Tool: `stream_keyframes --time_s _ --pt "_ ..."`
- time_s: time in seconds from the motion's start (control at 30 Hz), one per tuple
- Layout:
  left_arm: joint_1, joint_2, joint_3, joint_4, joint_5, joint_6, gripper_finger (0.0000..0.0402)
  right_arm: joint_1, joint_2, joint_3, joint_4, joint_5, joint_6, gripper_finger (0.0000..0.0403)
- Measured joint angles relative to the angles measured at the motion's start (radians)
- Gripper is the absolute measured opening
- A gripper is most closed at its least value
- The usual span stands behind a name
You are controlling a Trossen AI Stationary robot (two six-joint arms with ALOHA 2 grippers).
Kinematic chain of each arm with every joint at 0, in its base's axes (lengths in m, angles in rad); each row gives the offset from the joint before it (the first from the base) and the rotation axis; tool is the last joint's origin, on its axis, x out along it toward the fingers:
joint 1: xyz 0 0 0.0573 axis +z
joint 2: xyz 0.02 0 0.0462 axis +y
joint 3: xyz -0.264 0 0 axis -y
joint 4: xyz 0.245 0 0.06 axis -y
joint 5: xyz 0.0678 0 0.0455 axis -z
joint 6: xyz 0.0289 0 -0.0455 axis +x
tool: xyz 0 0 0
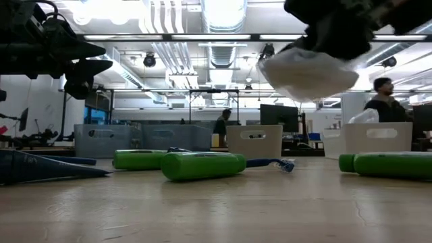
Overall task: Pick & Place Travel size toiletries
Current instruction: Put the white cotton pack into the white bin
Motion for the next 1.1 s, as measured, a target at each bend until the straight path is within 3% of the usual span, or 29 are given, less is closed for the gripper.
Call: stream_keyframes --time_s 0.33,0.83,1.1 --pt "0.0 0.001 0.0 0.0 0.0 0.0 0.0156 -0.063 -0.096 0.001 0.002 -0.001 0.005 0.005" --pt "-0.001 0.001 0.0 0.0 0.0 0.0 0.0156 -0.217 -0.183 0.002 -0.005 -0.001 0.06 0.008" --pt "-0.001 0.001 0.0 0.0 0.0 0.0 0.0156 -0.315 -0.191 0.002 -0.002 -0.003 0.117 0.006"
